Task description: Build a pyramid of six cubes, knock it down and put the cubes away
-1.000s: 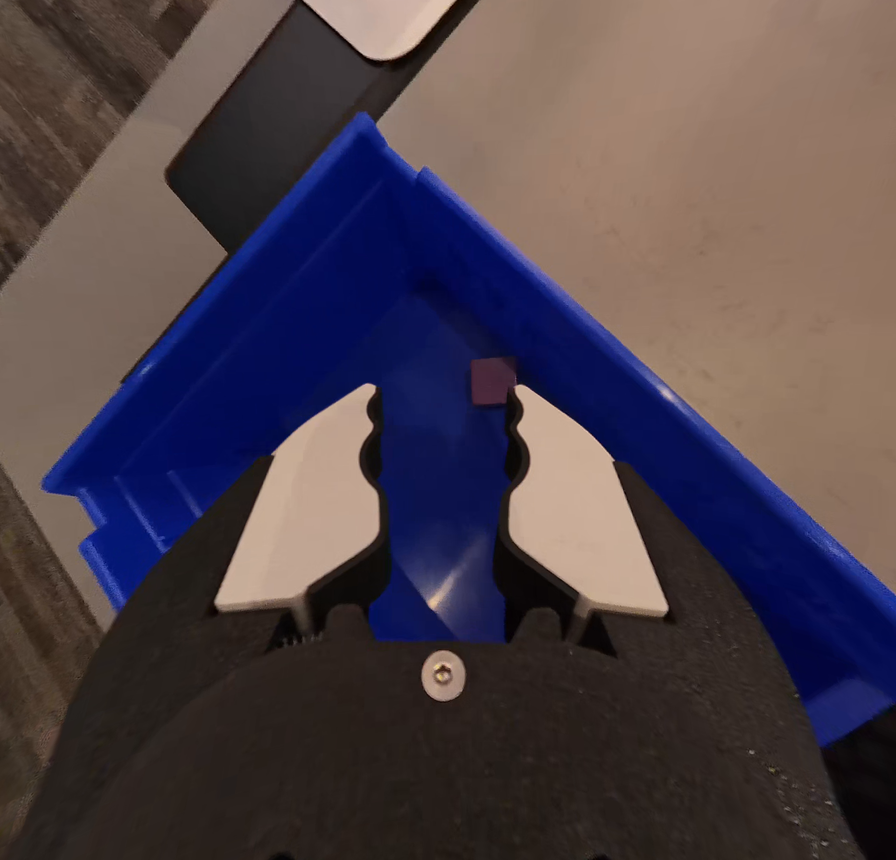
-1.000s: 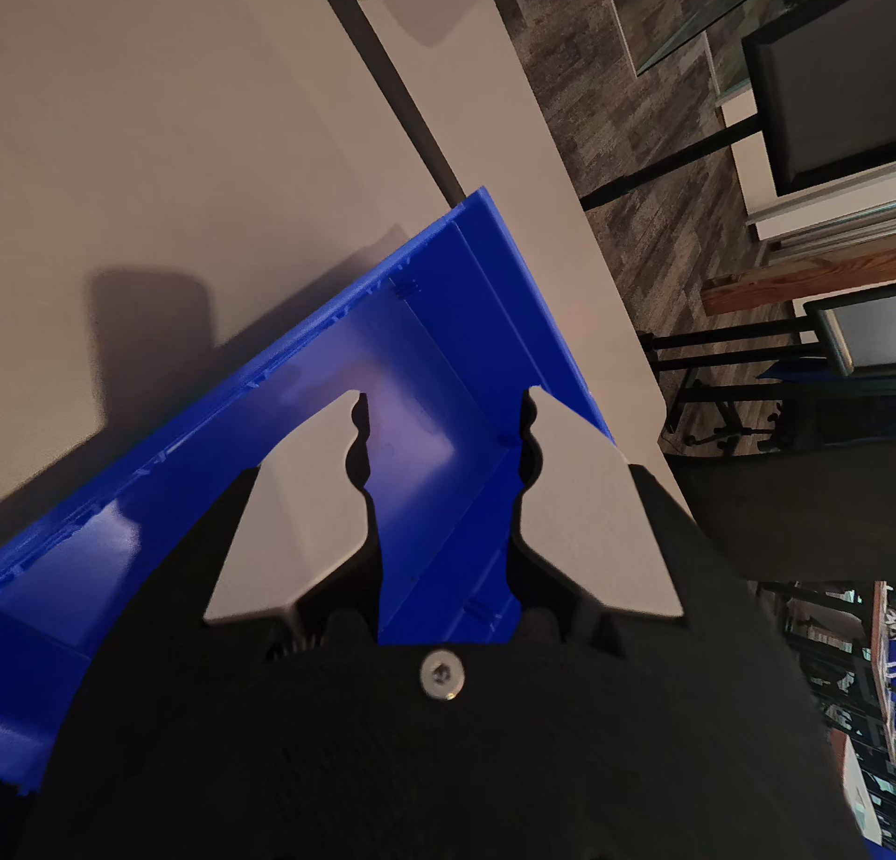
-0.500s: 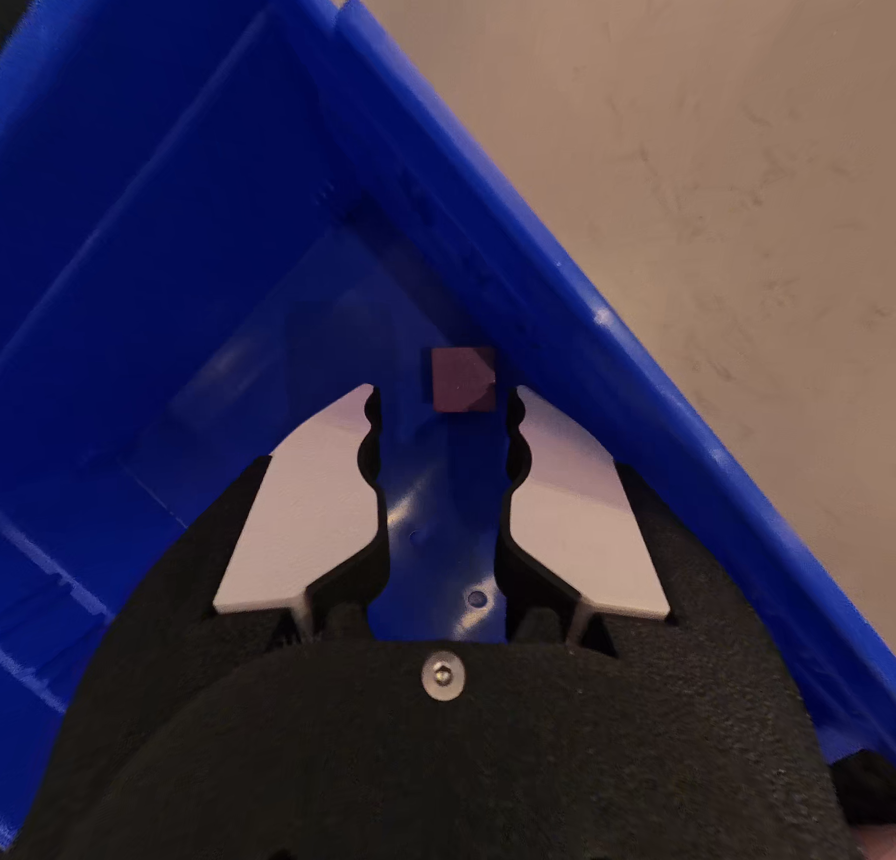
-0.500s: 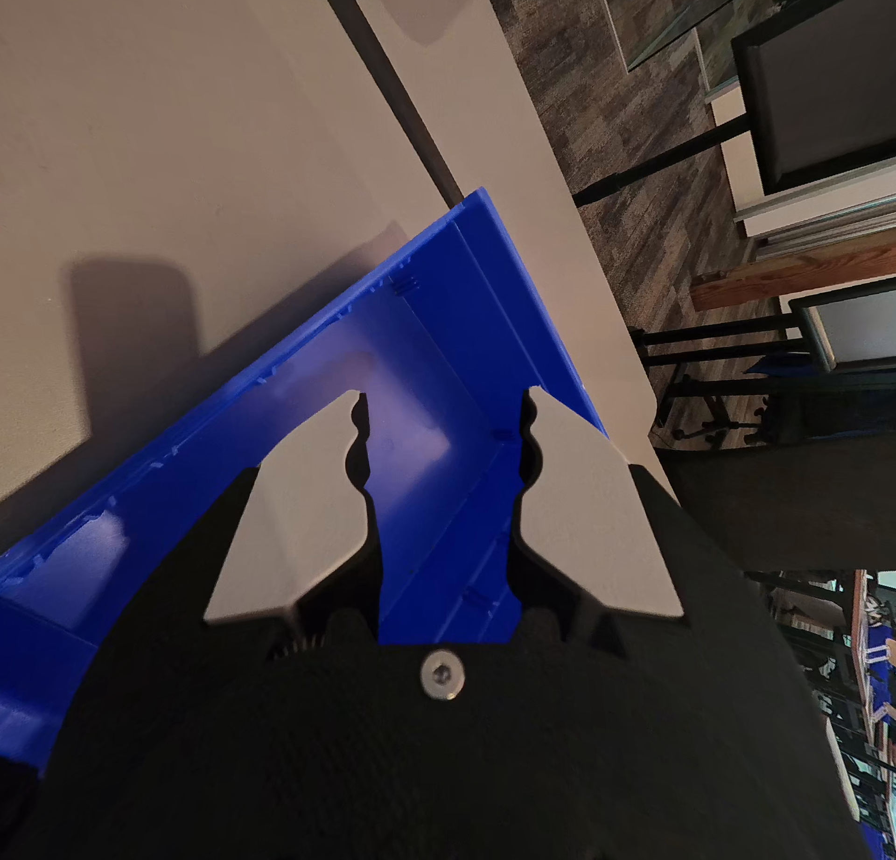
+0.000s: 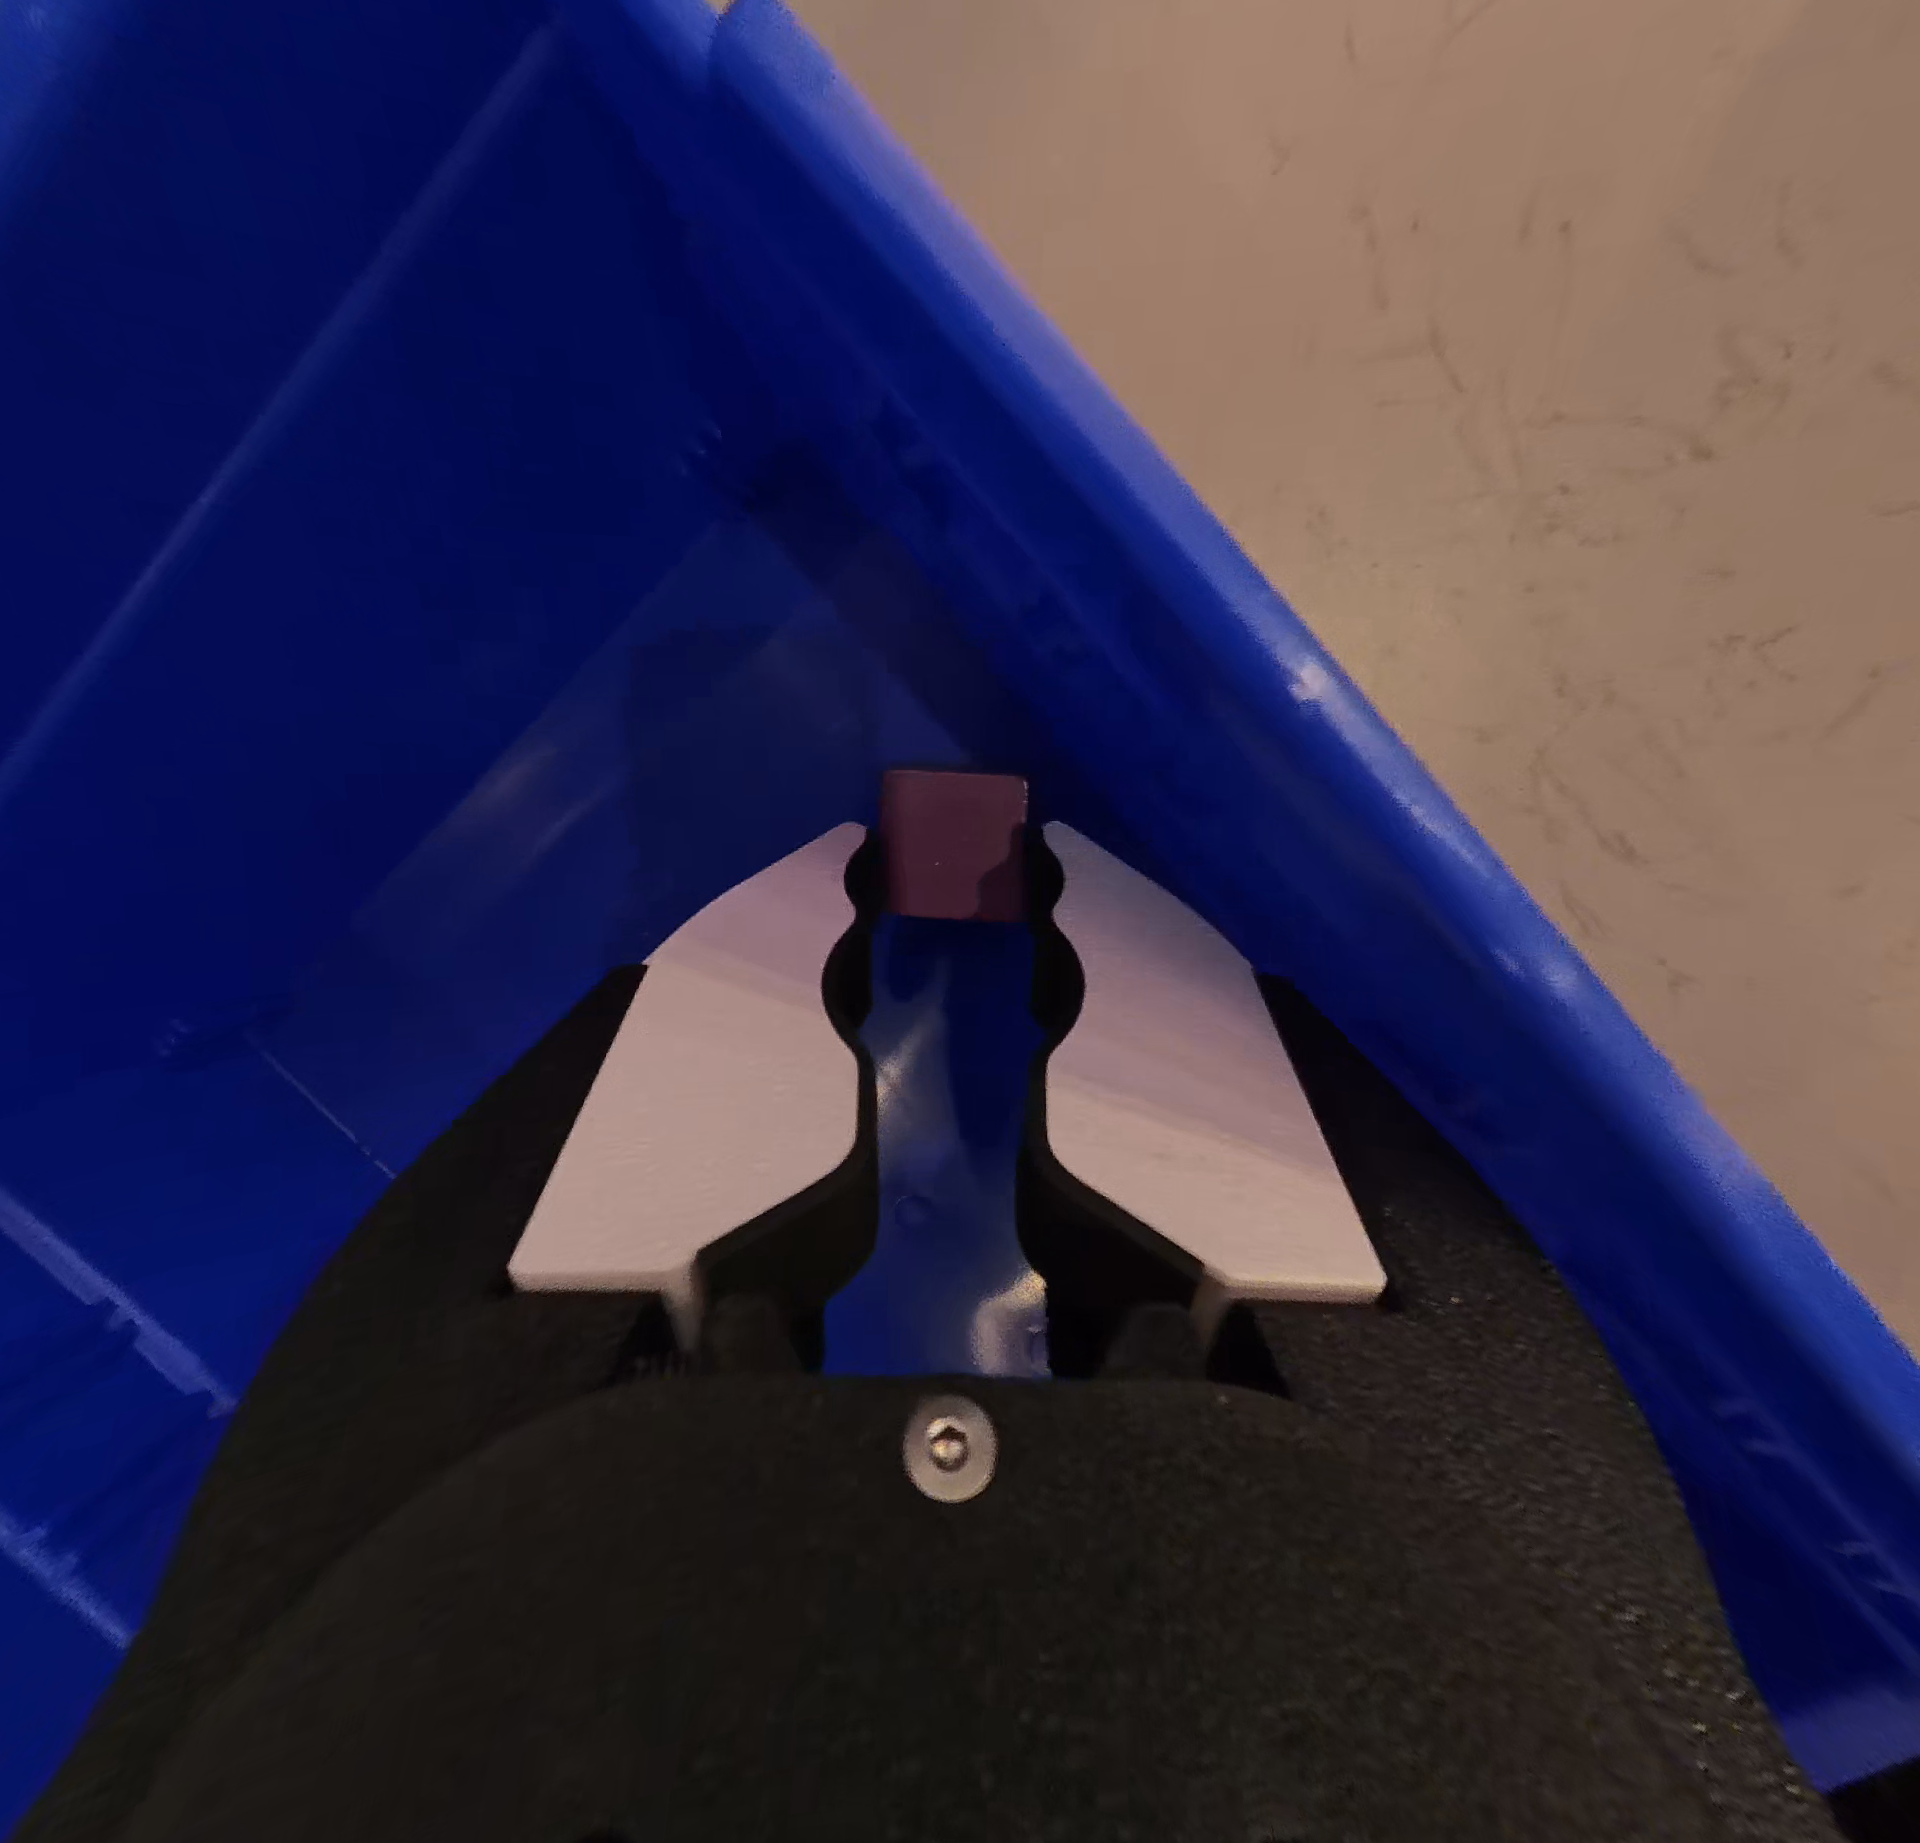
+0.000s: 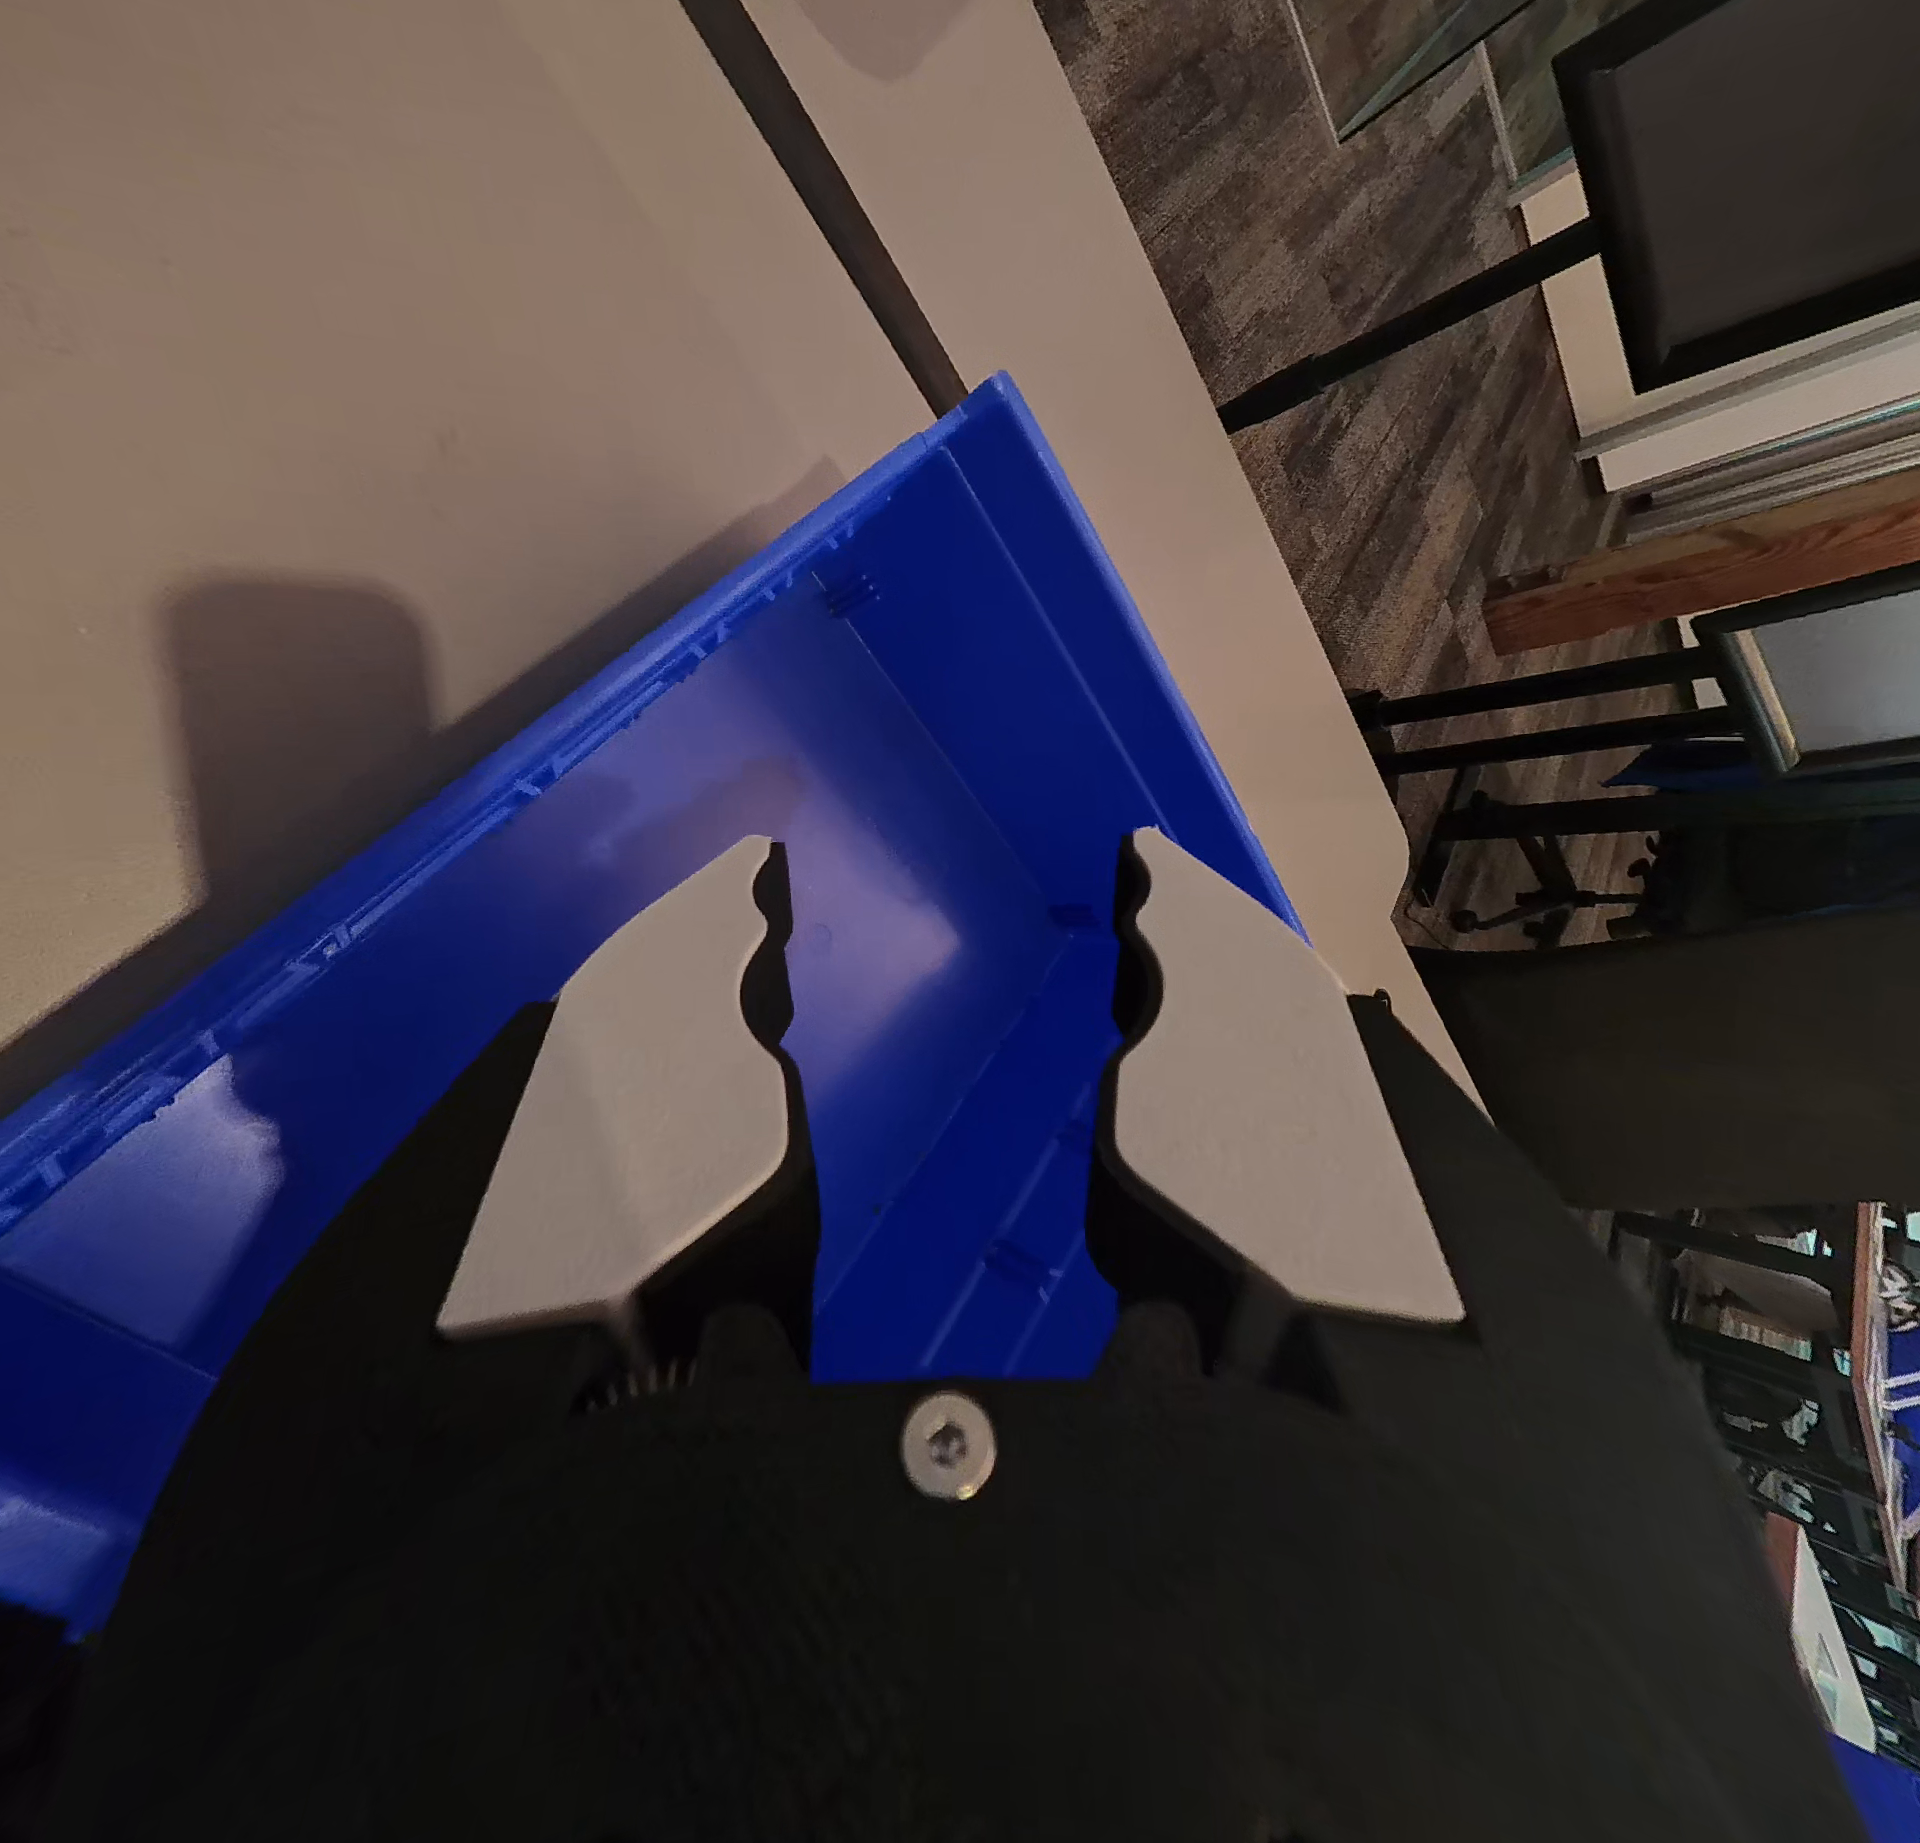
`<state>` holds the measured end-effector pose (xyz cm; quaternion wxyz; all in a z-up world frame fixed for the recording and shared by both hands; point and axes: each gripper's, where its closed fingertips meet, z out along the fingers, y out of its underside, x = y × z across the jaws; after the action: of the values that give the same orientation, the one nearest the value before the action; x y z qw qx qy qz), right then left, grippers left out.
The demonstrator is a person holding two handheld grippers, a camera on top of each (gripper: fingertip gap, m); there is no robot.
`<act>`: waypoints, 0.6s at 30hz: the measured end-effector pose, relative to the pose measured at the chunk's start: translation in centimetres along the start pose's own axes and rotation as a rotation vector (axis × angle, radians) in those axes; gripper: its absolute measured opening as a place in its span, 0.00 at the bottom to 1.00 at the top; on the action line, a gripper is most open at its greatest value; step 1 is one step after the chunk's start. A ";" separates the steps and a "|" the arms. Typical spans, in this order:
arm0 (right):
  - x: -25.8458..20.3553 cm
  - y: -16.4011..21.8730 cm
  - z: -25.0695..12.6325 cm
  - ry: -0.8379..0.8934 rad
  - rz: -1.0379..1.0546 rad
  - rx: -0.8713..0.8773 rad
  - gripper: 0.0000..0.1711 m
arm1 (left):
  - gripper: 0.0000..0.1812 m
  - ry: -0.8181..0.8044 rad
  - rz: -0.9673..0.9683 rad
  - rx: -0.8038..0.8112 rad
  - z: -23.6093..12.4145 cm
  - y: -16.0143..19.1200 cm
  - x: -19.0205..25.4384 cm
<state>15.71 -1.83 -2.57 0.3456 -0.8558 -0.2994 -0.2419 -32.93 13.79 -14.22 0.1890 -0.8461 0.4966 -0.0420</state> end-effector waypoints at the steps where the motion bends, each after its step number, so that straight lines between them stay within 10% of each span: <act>1: 0.0 0.0 0.0 0.001 -0.001 0.000 0.36 | 0.15 -0.001 0.000 -0.003 0.0 0.1 -0.1; 12: 0.3 0.0 -0.2 0.004 0.009 0.010 0.36 | 0.14 -0.185 -0.153 0.357 -12.2 -1.3 -3.7; 18: 0.4 -0.2 -0.6 0.010 0.008 0.020 0.36 | 0.14 -0.006 0.175 0.775 -21.1 -11.0 8.4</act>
<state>15.70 -2.00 -1.90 0.3564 -0.8524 -0.2968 -0.2416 -25.09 5.51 8.29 0.4986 -0.6667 0.5137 -0.2077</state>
